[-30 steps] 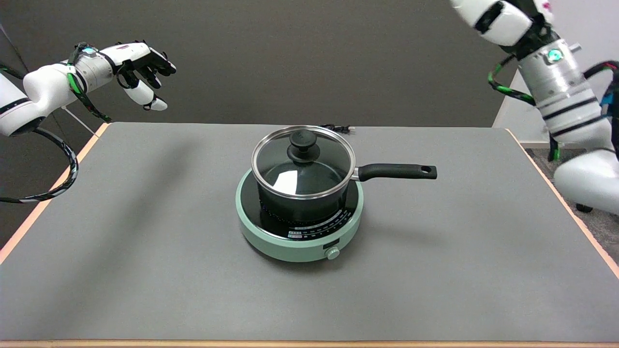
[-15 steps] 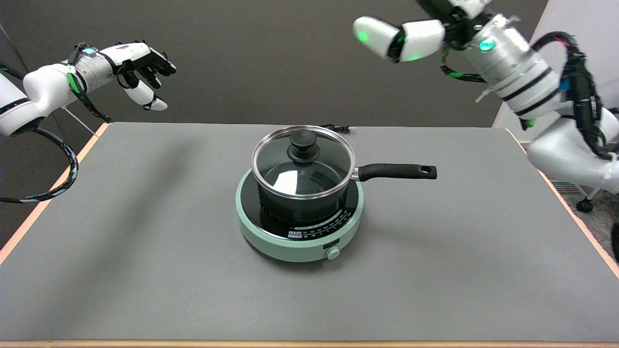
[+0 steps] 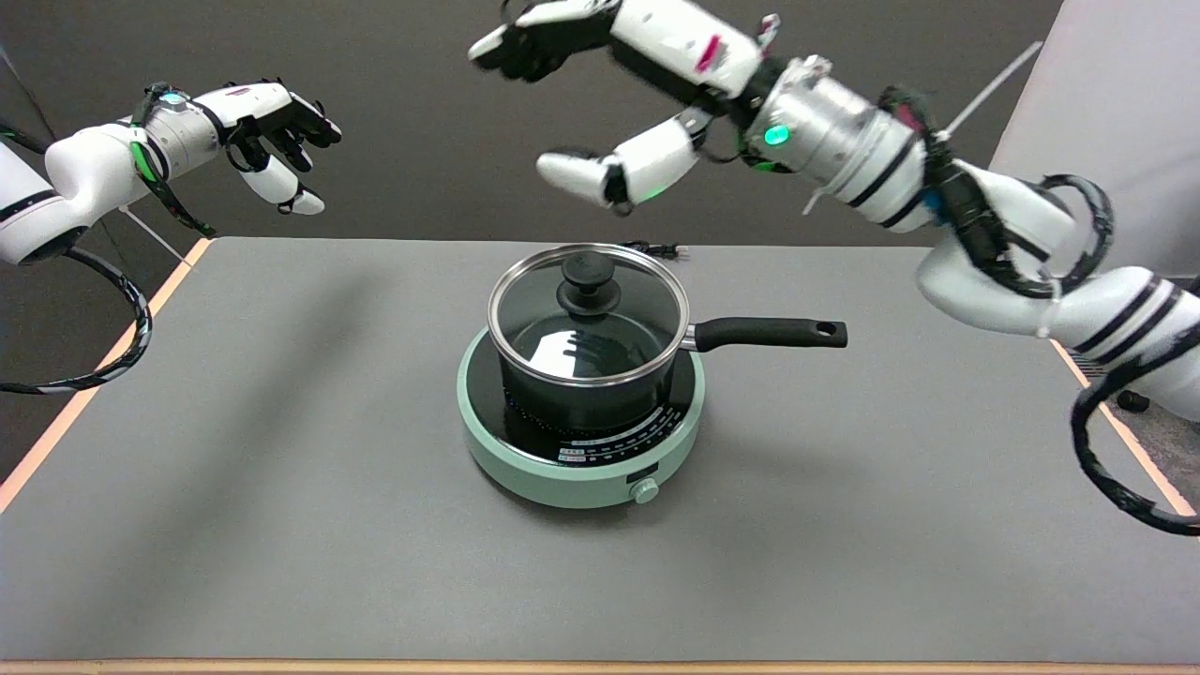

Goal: Pick up the pot lid.

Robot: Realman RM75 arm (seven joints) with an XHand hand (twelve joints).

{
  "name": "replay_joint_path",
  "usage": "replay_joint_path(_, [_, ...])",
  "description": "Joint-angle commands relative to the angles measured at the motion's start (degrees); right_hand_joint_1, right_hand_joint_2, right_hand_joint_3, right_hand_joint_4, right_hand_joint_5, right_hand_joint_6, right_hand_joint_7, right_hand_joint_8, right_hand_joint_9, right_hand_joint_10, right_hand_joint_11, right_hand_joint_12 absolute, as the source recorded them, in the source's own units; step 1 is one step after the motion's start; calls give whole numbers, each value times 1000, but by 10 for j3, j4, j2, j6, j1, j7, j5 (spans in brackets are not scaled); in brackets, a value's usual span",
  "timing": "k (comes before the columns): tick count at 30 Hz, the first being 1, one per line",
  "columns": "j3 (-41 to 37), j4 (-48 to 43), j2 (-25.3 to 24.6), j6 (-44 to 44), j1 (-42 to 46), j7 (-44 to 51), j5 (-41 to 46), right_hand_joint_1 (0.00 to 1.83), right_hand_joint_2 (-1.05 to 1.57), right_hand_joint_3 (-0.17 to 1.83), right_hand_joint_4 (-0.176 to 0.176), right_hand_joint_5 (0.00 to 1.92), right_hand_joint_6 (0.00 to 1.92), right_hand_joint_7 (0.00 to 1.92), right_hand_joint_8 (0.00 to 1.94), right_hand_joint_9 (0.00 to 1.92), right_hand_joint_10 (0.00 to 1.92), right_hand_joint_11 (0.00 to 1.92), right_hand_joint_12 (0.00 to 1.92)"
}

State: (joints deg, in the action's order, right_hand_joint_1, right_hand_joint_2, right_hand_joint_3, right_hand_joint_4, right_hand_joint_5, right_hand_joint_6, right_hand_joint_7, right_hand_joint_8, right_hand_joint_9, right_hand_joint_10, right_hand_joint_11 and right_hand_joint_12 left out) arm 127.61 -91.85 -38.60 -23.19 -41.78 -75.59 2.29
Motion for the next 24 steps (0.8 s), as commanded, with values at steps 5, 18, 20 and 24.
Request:
replay_joint_path(5, [157,39,-73,61,-115,-79,-352,734,515,923,75,497,210,641,198,627,439,410,869])
replay_joint_path(18, [168,-10,0,59,-104,-135,-391,778,500,942,74,477,200,623,193,613,424,402,842])
replay_joint_path(20, [168,-17,15,59,-99,-148,-391,779,501,942,75,477,200,626,194,614,425,401,841])
replay_joint_path(24, [168,-30,37,59,-89,-159,-392,779,501,941,76,477,199,628,195,616,431,401,839])
